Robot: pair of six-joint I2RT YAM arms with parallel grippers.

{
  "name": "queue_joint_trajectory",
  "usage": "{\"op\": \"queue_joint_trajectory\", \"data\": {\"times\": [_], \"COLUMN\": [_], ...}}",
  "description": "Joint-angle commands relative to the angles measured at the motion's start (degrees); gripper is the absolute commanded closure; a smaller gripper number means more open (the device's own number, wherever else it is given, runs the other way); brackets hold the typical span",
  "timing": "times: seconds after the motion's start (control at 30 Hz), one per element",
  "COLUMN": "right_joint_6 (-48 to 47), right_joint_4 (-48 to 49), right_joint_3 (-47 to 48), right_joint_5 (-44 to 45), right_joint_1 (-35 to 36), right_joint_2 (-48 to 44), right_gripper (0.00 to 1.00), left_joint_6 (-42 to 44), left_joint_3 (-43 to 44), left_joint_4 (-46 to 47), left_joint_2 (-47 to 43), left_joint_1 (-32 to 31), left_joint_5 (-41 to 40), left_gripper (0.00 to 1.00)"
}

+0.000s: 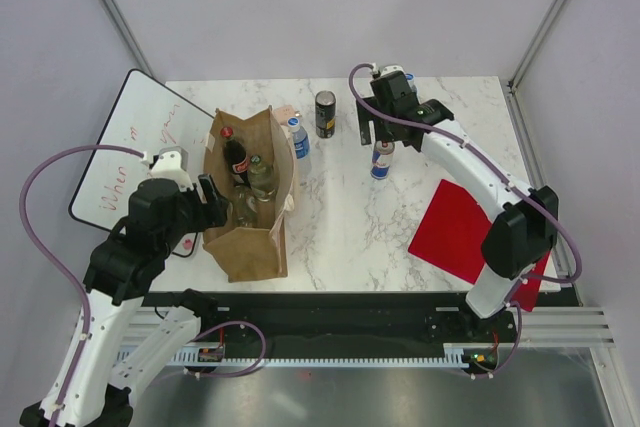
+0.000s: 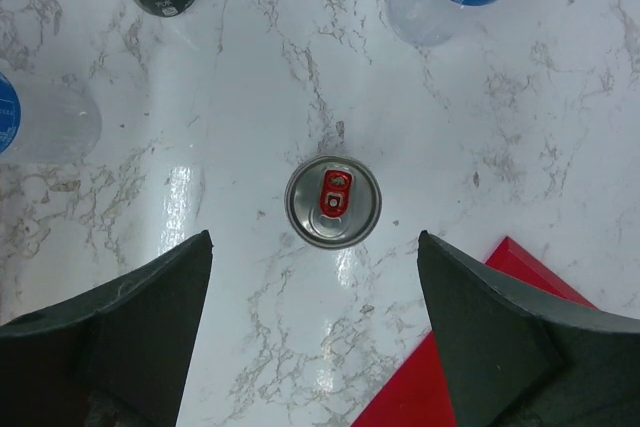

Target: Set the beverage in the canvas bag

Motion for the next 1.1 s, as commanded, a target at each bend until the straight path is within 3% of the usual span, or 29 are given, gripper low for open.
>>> {"op": "queue_joint_trajectory", "data": {"times": [0.0,0.37,0.77,0.87,0.97,1.07], "right_joint_6": [-1.8,-3.4,-4.2,-4.2,-4.3,-4.4], "right_joint_4": [0.4,0.9,4.7,4.5,3.6,2.5], "right_joint_3": [0.9,-0.1,-1.7,-1.7,-1.1,-0.4], "right_joint_5": [-3.6,-2.7,-5.6,-4.9,-4.3,-4.0], "right_joint_1": [-1.5,-4.2,-4.8,-4.8,-4.8,-4.8], "right_joint_2": [3.8,9.8,10.9,10.1,8.9,7.2], "right_gripper": [0.10,0.12,0.24,0.35,0.59,0.72], "left_joint_6": [1.3,3.1,3.0,2.9,3.0,3.0], "left_joint_3": [-0.1,0.0,-0.5,-0.5,-0.3,-0.2], "left_joint_4": [1.4,2.3,2.1,2.1,2.2,2.2], "left_joint_2": [-0.6,0.4,-0.5,-0.4,-0.1,0.2], "left_joint_1": [-0.1,-0.1,-0.1,-0.1,-0.2,-0.1], "left_joint_5": [0.9,1.3,1.5,1.9,2.0,2.3], "left_gripper": [0.22,0.22,0.28,0.34,0.42,0.49]}}
